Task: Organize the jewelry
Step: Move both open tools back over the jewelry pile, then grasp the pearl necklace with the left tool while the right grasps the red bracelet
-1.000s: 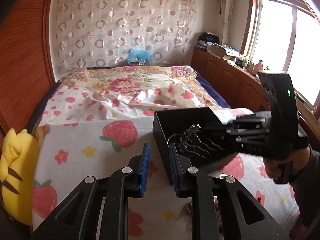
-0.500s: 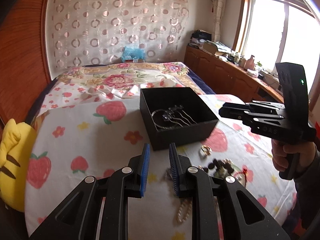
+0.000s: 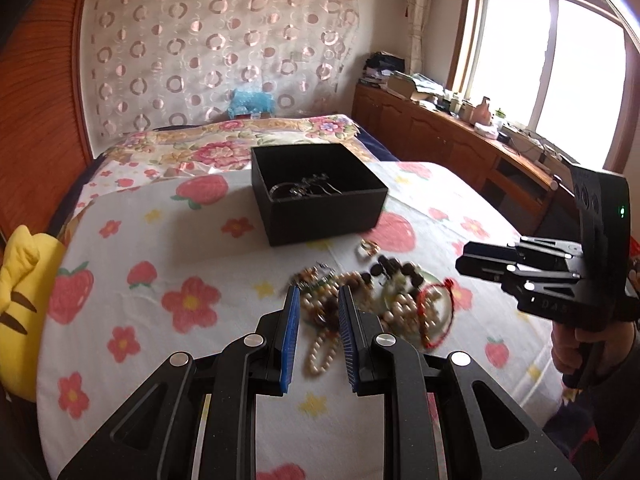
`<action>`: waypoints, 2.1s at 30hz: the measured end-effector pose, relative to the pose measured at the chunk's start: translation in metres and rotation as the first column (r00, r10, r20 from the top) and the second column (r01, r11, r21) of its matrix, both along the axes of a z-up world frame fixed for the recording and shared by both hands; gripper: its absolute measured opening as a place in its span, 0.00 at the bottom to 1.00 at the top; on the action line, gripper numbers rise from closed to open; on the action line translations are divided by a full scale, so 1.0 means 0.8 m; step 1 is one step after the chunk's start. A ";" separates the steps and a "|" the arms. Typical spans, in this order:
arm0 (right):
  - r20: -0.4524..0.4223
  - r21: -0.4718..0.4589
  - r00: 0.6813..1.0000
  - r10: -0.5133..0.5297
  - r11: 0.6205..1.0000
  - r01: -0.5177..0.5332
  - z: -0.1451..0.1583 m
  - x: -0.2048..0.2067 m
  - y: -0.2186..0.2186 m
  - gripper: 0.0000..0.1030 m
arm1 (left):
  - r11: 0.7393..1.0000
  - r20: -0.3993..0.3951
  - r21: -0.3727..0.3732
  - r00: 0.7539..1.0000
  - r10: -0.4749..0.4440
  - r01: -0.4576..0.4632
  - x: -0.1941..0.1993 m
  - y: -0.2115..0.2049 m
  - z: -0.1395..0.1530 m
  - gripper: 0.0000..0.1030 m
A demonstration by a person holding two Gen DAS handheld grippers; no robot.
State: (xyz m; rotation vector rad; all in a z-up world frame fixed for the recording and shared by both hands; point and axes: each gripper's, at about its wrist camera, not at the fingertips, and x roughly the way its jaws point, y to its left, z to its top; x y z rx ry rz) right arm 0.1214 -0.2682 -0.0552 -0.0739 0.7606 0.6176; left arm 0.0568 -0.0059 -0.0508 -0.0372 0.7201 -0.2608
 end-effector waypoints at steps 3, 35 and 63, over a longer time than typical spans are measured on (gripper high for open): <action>-0.015 -0.003 1.000 -0.008 1.000 0.008 -0.012 -0.006 -0.001 0.30 | 1.000 -0.013 0.009 1.000 -0.015 0.016 -0.005 -0.007 -0.006 0.18; -0.006 0.014 0.999 -0.039 0.999 0.039 -0.032 -0.035 -0.018 0.30 | 0.993 -0.125 0.023 0.986 -0.110 0.114 0.036 -0.073 -0.049 0.07; 0.001 -0.066 0.998 0.055 0.996 -0.055 -0.019 -0.018 0.048 0.30 | 0.997 0.063 -0.047 0.996 -0.064 0.067 -0.032 -0.030 0.019 0.07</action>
